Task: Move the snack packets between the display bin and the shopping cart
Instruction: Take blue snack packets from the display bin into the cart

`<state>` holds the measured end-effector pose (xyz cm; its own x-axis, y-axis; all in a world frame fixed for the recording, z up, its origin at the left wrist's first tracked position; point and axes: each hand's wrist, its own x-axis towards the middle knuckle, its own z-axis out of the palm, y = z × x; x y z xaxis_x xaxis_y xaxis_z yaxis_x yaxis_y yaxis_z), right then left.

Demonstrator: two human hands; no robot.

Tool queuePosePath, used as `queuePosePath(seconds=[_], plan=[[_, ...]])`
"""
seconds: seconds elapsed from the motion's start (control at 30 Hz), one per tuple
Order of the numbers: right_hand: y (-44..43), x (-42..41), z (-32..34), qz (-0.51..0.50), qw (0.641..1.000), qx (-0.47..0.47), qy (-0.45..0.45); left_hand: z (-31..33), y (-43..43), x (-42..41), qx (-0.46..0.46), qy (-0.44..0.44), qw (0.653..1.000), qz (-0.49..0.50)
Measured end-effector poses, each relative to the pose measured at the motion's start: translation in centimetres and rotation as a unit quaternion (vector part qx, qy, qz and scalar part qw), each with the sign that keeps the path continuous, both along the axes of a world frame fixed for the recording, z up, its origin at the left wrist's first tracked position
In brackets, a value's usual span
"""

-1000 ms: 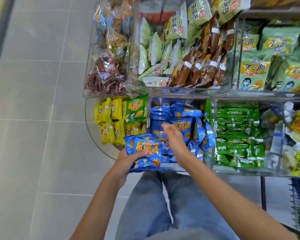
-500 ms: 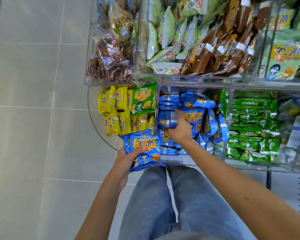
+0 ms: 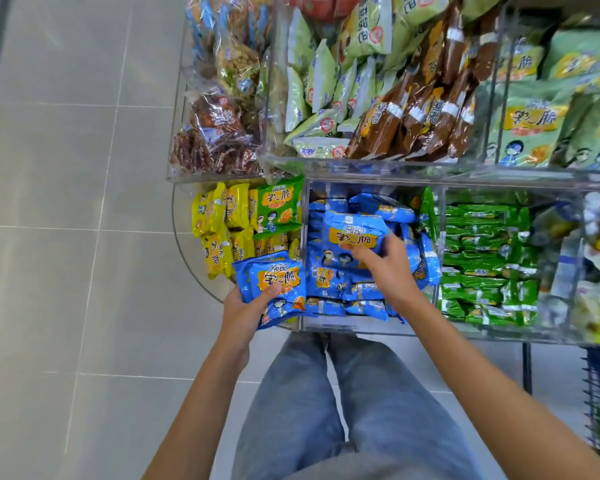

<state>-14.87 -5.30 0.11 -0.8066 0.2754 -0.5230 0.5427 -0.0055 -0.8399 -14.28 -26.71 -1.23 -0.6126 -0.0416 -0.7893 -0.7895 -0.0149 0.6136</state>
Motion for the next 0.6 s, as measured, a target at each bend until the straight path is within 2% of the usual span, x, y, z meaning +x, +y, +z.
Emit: queuePosePath(seconds=[0.07,0.13,0.27,0.43,0.5,0.6], plan=[[-0.1,0.7,1.0,-0.018,0.996,-0.081,-0.034,0.3,0.5,-0.2,0.004,0.008,1.000,0.001],[-0.8,1.2,1.8,-0.030,0.989,-0.119,-0.088,0.6,1.2,-0.3,0.016,0.011,1.000,0.004],[-2.8,1.8,2.3,-0.001,0.984,-0.124,-0.131,1.2,2.7,0.0,0.028,-0.001,0.999,0.017],[-4.8,2.7,0.9,0.080,0.979,-0.099,-0.157,2.3,3.0,1.3,0.131,-0.011,0.991,0.024],[-5.8,3.0,1.0,0.100,0.973,-0.120,-0.172,2.4,2.8,1.7,0.137,0.002,0.990,0.018],[-6.3,2.8,0.9,0.088,0.959,-0.199,-0.180,2.0,2.1,2.0,0.096,0.005,0.995,0.017]])
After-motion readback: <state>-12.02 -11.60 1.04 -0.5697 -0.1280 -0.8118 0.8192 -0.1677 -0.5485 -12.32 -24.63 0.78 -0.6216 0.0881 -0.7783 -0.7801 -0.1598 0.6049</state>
